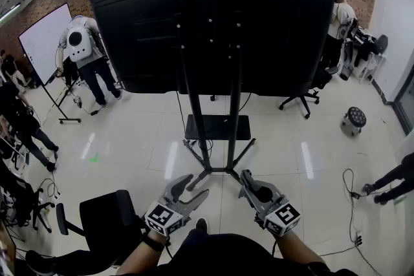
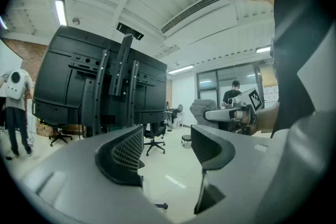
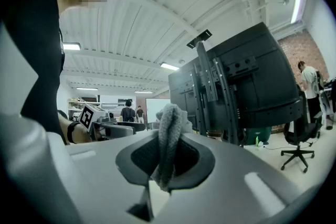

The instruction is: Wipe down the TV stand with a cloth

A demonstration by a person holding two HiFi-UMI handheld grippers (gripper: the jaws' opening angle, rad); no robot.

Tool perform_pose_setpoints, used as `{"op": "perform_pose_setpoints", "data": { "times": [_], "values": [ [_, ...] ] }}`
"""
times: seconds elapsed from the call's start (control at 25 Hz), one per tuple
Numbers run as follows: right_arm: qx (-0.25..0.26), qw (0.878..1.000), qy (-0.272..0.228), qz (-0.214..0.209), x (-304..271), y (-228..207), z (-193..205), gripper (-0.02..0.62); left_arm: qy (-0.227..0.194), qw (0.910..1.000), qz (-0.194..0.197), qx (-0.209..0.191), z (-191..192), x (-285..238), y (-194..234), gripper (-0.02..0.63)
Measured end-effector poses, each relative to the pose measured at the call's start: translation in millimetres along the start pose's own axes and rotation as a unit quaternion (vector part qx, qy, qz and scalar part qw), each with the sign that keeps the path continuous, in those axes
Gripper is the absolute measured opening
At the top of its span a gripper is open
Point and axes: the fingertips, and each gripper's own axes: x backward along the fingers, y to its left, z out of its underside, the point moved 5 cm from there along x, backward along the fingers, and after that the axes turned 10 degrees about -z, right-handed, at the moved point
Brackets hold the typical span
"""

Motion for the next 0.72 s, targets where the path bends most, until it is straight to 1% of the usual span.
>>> {"op": "perform_pose_setpoints", "data": {
  "times": [0.12,0.28,0.4,0.56,0.72],
  "values": [
    [-0.004,1.0,-0.007,0.006,-16.9,-15.2,-1.8,0.025,0.006,1.0,-0.004,0.002,-2.8,-11.6,21.2,0.307],
    [0.002,1.0,-0.008,0.015,-40.3,-36.9,-3.7,0.025,-0.005,1.0,0.004,0.002,-4.0,-31.0,51.3,0.307],
    [0.006,1.0,-0.01,0.023,-60.1,-52.1,-8.5,0.025,-0.005,0.9999,0.014,0.003,-9.4,-50.2,73.8,0.307],
    [0.014,0.999,-0.01,0.033,-91.2,-77.3,-20.1,0.025,-0.023,0.9992,0.032,-0.003,-27.2,-80.0,108.1,0.307],
    [0.016,0.998,-0.038,0.046,-133.2,-104.8,-39.2,0.025,-0.028,0.9983,0.05,-0.006,-38.1,-108.7,149.3,0.307]
  ]
}}
